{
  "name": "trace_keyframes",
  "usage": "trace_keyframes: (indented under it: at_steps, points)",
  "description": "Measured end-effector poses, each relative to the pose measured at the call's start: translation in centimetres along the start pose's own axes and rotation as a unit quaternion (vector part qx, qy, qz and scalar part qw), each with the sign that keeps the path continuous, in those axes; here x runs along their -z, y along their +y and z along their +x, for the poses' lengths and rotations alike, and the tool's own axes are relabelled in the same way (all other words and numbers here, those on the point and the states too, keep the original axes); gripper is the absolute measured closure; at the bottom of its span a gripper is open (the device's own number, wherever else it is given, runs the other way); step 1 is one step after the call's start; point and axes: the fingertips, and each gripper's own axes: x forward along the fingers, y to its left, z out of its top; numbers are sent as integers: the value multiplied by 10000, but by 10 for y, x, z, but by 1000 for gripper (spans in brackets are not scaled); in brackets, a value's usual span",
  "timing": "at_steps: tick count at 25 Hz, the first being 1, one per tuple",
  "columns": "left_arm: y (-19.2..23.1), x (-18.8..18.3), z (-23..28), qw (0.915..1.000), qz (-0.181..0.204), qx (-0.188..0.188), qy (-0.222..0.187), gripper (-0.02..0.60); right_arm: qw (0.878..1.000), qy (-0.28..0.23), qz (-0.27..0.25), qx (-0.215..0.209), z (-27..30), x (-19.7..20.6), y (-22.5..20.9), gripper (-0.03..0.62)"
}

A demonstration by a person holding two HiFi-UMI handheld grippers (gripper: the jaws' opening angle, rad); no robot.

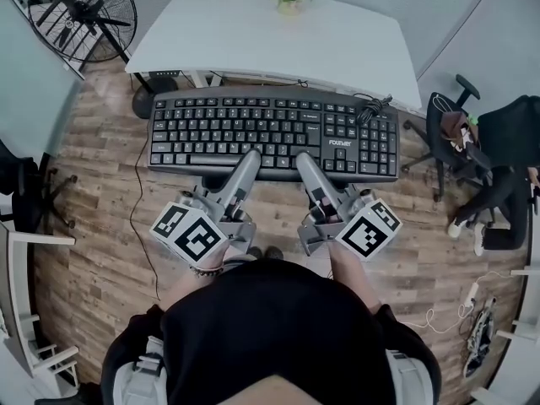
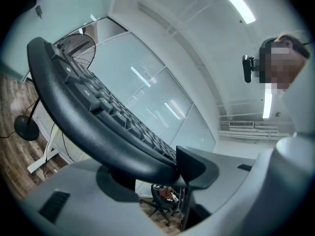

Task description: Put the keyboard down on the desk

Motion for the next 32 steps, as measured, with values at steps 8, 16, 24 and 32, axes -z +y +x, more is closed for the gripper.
trace_keyframes:
  at_steps: [8,16,24,32]
  points:
    - [-4,-1,2,9999,17,-115,-55,351,9999,87,38,-103,0,-4,-1,418]
    - [-7,4,-7,9995,102,-278,-63,351,9996,130,156,-219,-5,2,-1,418]
    - [0,2,7,9999,38,-158,-29,351,9998,88,108,-118,3,-4,-10,418]
    - [38,-34,41,9999,-82,-72,53,351,9998,117,119,50,60,-16,-22,418]
